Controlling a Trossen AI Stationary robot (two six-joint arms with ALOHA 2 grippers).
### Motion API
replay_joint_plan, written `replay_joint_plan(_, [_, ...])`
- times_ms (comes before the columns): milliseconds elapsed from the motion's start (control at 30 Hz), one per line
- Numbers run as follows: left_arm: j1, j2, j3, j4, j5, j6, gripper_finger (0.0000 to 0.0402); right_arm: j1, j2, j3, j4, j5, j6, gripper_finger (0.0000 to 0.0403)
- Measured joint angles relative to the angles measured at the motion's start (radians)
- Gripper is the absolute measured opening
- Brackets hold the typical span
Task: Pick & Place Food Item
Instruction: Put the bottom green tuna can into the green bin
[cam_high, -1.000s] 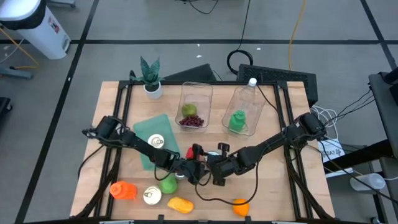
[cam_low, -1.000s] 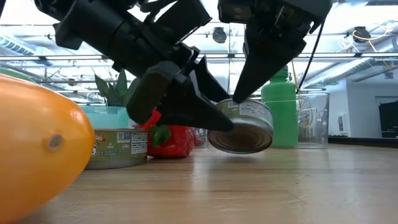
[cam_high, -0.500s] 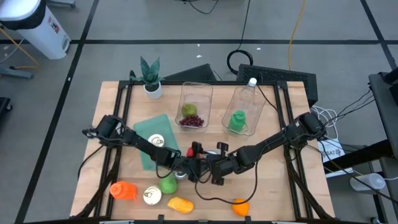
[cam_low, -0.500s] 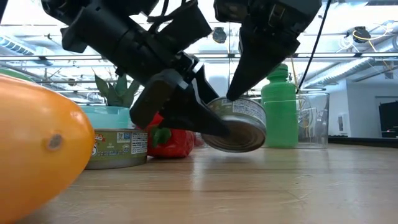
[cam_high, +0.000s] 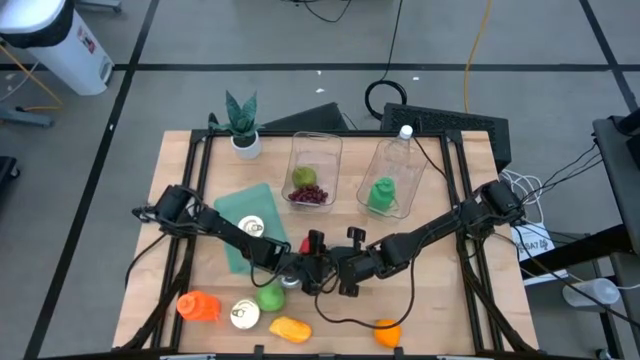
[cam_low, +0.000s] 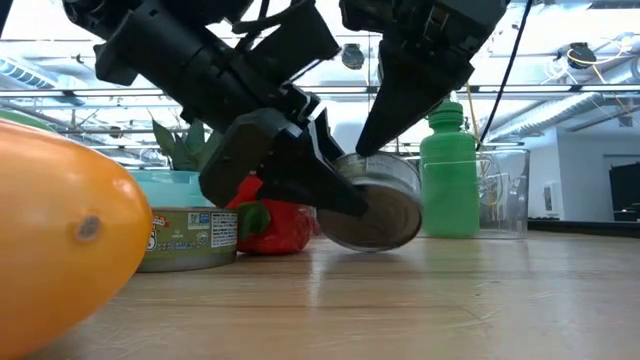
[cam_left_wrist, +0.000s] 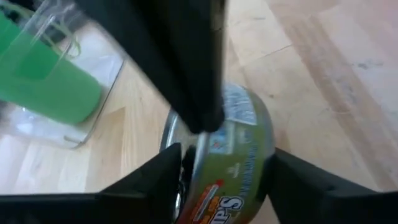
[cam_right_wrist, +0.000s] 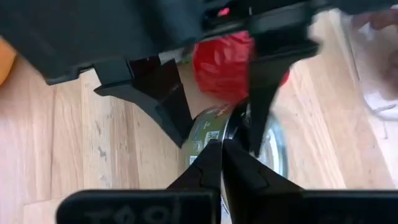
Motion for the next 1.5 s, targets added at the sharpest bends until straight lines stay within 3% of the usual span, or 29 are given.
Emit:
replay_joint_plan(167, [-0.019,0.0,0.0,0.017,-0.011,0.05,0.0152,0.0,-0.002,0.001,0.008,0.002,0.0,0.0])
replay_joint_plan(467, [-0.026,0.0,0.0,0.017,-0.02,0.061,0.0149,0.0,-0.002,0.001,0.013,-0.031,-0.036,0.001])
replay_joint_plan(633, [-0.027,0.0,0.0,0.021,-0.016,0.06,0.0149,0.016,-0.005,0.0,0.036,-0.045,-0.066,0.0062])
replay_joint_plan(800, [-0.032,0.0,0.0,0.037,-0.055,0.073,0.0149,0.038,-0.028,-0.001,0.025,0.011,-0.06,0.0137])
replay_joint_plan(967, [-0.059,-0.008,0.0,0.036,-0.158,0.15,0.0149,0.076,-0.084,0.0,0.034,0.072,-0.059,0.0186])
replay_joint_plan(1167, [-0.12,-0.067,0.0,-0.038,-0.272,0.171,0.0149,0.165,-0.168,-0.002,0.032,0.258,-0.079,0.0195])
replay_joint_plan(1367, [-0.221,-0.222,0.0,-0.264,-0.5,0.175,0.0149,0.26,-0.209,0.0,0.024,0.391,-0.081,0.0183])
replay_joint_plan(1500, [-0.286,-0.361,0.0,-0.505,-0.646,0.074,0.0149,0.29,-0.21,-0.036,0.055,0.39,-0.105,0.0172])
